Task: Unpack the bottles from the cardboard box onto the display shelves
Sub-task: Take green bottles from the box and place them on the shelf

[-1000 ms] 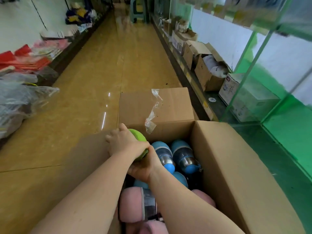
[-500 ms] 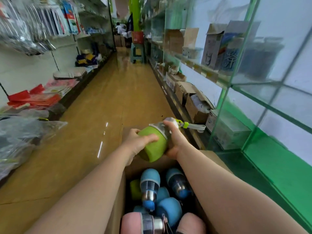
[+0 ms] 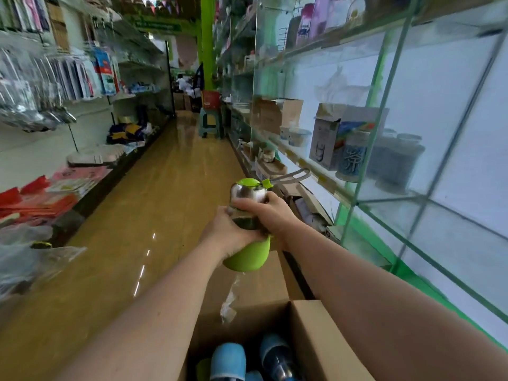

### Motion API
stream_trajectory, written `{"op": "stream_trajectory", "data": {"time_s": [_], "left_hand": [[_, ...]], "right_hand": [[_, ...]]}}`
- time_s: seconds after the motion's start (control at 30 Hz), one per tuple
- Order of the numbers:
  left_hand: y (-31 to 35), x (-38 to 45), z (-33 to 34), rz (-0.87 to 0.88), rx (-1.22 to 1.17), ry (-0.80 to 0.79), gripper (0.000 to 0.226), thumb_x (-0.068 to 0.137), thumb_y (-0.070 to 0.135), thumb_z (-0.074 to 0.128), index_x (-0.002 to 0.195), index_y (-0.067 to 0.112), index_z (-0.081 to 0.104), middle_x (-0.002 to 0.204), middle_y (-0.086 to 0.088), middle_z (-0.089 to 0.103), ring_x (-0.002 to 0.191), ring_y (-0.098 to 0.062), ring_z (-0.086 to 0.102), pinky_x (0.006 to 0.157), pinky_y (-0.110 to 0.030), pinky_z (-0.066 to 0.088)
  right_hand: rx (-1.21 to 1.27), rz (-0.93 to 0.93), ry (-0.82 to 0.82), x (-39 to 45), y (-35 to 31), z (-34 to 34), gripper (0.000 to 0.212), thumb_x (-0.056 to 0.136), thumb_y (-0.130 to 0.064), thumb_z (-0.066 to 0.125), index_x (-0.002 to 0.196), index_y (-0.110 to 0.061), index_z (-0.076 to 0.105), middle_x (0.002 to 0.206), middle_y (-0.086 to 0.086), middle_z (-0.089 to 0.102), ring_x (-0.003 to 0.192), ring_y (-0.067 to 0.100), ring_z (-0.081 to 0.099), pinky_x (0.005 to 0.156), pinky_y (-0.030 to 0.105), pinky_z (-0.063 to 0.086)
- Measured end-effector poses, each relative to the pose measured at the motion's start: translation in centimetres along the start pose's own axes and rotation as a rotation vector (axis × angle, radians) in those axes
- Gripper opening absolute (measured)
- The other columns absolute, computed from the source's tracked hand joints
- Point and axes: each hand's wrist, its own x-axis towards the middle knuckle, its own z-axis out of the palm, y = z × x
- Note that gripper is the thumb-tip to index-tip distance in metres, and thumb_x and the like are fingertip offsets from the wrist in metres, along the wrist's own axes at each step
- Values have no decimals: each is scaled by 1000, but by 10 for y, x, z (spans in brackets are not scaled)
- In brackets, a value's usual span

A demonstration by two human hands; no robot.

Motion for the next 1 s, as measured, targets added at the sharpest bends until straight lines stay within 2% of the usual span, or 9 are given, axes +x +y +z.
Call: {"op": "stream_trajectory", "data": {"time_s": [0.17,0.33,0.43,0.6,0.73,0.83,0.9,0.97,1.0], "left_hand": [[53,24,-28,66,-83,0,96,27,56,81,114,23,60,100,5,69,96,-16,65,88,-43,53],[152,15,-86,85,-200,-23,77,48,33,88,114,22,50,103,6,62,99,-17,59,90,-38,48],[217,14,-128,101,-235,-22,70,56,20,88,110,22,43,103,5,57,101,-18,56,88,-35,46],[343,5,-210,177,-213,-82,71,55,25,89,113,20,48,110,3,60,103,-18,57,84,-32,45],[432,-10,-266,300,-154,-95,60,62,21,87,107,28,48,105,11,56,101,-12,52,83,-27,37],[487,-18,-296,387,-56,-144,54,56,27,90,100,33,59,101,11,64,101,-12,58,86,-29,44],[522,-23,-308,449,-8,-178,55,54,34,90,102,30,63,99,11,67,98,-10,61,87,-28,47],[555,-31,-315,506,-17,-205,49,60,28,88,103,24,66,97,11,67,95,-9,61,82,-21,46],[569,-33,-315,539,-26,-207,53,58,30,88,106,25,65,101,9,67,98,-11,61,85,-25,47]], "right_hand": [[-106,-36,7,9,-80,-14,46,73,-33,78,110,-15,57,102,2,62,93,17,60,71,26,49],[-118,-26,9,10,-187,-25,49,71,-37,78,111,-18,56,108,4,63,100,20,60,87,37,51],[-114,-14,21,4,-267,-32,40,67,-39,80,96,-24,56,108,5,64,101,23,61,94,44,50],[-126,-40,33,-17,-419,-52,32,68,-38,80,85,-25,54,102,4,64,98,23,62,88,38,53],[-143,-89,70,-37,-521,-63,47,55,-48,81,87,-24,56,105,6,65,98,25,63,90,46,53],[-170,-130,114,-54,-580,-77,40,58,-49,80,79,-25,56,103,7,67,98,26,64,91,47,52],[-168,-157,144,-69,-615,-89,32,65,-44,80,73,-25,56,92,2,66,94,22,63,88,41,53],[-159,-186,172,-86,-643,-103,29,69,-41,80,74,-24,57,83,-2,63,89,20,61,83,39,52],[-155,-204,186,-94,-655,-110,28,69,-40,80,76,-25,58,84,-3,63,91,21,61,84,40,51]]}}
